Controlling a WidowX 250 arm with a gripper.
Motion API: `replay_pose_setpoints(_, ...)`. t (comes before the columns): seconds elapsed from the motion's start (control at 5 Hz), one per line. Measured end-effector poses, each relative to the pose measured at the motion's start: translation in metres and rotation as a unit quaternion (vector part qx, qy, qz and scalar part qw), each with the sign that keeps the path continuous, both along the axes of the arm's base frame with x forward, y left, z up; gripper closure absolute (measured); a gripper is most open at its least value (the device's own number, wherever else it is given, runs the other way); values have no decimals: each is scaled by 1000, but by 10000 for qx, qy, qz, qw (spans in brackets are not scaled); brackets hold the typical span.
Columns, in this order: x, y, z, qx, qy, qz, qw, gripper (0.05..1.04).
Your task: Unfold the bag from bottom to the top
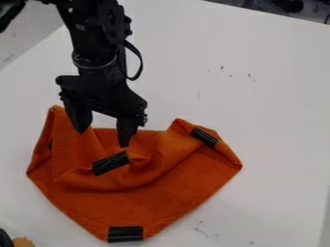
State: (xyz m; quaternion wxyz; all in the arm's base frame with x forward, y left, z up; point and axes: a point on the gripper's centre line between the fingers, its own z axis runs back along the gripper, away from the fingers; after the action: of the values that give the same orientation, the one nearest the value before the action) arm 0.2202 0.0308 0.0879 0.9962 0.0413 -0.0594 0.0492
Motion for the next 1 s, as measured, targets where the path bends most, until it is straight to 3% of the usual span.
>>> replay_pose_setpoints(0.4, -8, -7, 1, 63, 210, 79, 9997, 83)
replay_pose_setpoints(0.6, -4, -7, 1, 4, 186, -22, 9998, 83)
replay_pose_setpoints(0.8, 6, 5, -15, -198, 79, -33, 9998, 83)
replay_pose_setpoints(1.0, 10, 12, -39, -351, 145, 14, 9993, 83)
